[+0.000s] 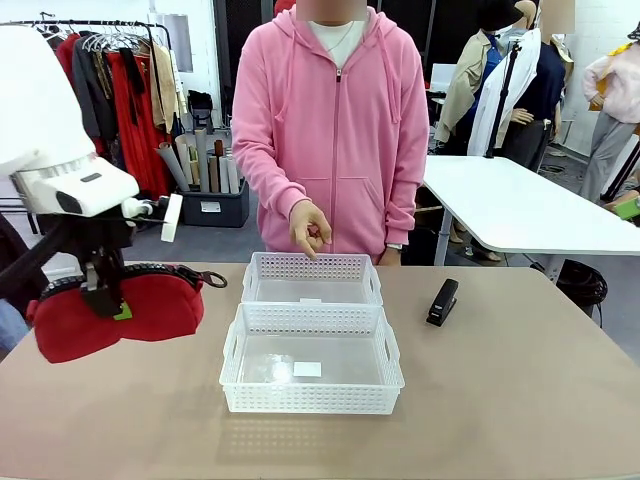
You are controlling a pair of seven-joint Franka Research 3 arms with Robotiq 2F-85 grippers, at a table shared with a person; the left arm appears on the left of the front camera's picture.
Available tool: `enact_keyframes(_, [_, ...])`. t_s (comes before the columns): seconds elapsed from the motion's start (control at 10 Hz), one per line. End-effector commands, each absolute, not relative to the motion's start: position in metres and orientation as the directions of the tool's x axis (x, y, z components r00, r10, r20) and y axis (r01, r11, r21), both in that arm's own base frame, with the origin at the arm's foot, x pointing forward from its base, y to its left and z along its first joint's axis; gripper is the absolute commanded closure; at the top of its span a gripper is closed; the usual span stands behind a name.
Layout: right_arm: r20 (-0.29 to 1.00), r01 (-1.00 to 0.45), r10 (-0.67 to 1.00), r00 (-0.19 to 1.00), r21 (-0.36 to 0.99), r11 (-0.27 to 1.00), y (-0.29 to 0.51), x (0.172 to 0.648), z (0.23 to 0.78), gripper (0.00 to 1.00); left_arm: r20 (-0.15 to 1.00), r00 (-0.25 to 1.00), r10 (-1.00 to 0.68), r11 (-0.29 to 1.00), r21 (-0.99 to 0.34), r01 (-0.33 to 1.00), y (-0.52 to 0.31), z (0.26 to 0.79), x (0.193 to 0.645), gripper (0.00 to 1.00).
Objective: Distribute items into two baskets.
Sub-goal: Move the picked Pencil pouch towards the Organizing basket indicated by the person, stopping as directed.
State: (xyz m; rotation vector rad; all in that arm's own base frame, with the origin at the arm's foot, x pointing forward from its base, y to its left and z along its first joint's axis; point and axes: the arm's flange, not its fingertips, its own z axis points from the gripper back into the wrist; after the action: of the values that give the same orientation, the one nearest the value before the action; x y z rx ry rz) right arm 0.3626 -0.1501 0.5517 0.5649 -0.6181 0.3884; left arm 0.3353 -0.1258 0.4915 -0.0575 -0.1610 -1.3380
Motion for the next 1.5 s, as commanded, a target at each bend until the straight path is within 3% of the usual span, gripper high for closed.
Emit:
enact_keyframes(0.0, [0.646, -0.503, 0.171, 0.744, 0.373, 0.78, -0.149, 0.364, 0.553, 0.0, 0.191, 0.158, -0.969, 0.166, 0.024, 0.986, -0.135, 0.486, 0.353, 1.0])
enact_keyframes(0.6, [0.646, -0.503, 0.171, 0.744, 0.373, 0.78, -0.149, 0.364, 0.553, 0.0, 0.209, 0.02, -0.978, 0.018, -0.011, 1.0, -0.191, 0.458, 0.349, 1.0])
enact_keyframes(1.2, [0.646, -0.503, 0.171, 0.744, 0.373, 0.78, -0.149, 0.364, 0.553, 0.0, 0.219, 0.03, -0.975, 0.03, -0.002, 1.0, -0.218, 0.426, 0.355, 1.0])
enact_keyframes(1.4, [0.646, -0.503, 0.171, 0.744, 0.373, 0.78, -0.149, 0.364, 0.553, 0.0, 0.082, 0.046, -0.996, 0.05, 0.043, 0.998, -0.147, 0.461, 0.354, 1.0])
